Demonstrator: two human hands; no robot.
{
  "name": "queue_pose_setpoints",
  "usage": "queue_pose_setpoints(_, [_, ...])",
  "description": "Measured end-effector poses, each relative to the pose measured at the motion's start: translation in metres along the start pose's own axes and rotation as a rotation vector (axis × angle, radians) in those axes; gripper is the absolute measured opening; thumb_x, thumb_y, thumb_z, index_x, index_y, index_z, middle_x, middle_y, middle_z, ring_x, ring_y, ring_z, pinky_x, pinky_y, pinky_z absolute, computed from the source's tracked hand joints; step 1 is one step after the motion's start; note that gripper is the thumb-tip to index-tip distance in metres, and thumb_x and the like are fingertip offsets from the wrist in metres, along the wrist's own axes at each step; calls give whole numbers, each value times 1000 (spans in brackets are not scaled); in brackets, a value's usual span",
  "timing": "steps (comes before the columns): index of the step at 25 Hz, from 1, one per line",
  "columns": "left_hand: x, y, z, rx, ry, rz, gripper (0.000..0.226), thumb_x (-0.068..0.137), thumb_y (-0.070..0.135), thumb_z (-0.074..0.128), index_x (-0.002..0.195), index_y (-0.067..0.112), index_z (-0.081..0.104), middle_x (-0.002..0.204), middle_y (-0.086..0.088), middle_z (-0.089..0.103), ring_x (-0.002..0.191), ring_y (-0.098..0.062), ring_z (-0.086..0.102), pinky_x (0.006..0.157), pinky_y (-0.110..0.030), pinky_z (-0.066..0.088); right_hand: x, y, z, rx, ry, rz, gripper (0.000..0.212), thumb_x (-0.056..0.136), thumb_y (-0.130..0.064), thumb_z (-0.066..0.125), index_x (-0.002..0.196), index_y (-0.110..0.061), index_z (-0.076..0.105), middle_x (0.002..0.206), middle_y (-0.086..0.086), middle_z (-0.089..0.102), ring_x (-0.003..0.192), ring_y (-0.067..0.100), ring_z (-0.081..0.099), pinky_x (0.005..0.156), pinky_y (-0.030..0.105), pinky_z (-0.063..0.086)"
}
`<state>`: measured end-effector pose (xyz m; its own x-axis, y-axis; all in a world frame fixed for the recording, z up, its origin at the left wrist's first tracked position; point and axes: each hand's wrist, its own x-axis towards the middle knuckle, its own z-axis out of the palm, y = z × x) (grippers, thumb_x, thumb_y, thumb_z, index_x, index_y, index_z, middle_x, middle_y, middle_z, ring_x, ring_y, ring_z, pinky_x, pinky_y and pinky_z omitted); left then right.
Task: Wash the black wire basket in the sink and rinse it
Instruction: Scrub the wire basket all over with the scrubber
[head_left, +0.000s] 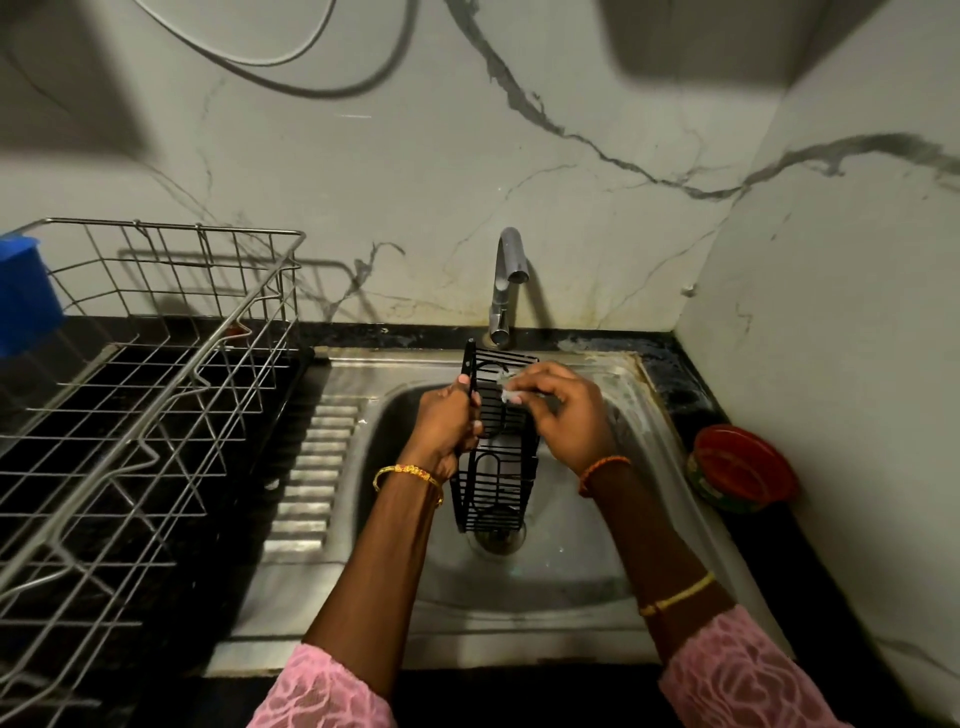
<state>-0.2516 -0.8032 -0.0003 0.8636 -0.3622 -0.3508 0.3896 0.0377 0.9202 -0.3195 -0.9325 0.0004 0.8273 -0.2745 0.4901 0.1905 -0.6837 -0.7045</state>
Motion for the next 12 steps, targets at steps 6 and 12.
queue_pose_setpoints(6, [-5, 9, -2, -74, -36, 15, 39, 103, 31, 34, 68, 16, 45, 37, 12, 32, 31, -2, 28, 30, -13, 20, -7, 12, -9, 25, 43, 5, 13, 81, 5, 63, 87, -3, 71, 92, 2, 64, 89, 2, 58, 84, 6, 42])
queue_pose_setpoints(12, [-3, 9, -5, -77, -21, 27, 39, 103, 31, 35, 69, 15, 46, 36, 10, 33, 30, -2, 28, 29, -14, 21, -7, 10, -2, 306, 188, 169, 17, 77, 8, 65, 87, -6, 67, 95, 14, 65, 86, 3, 61, 82, 12, 47])
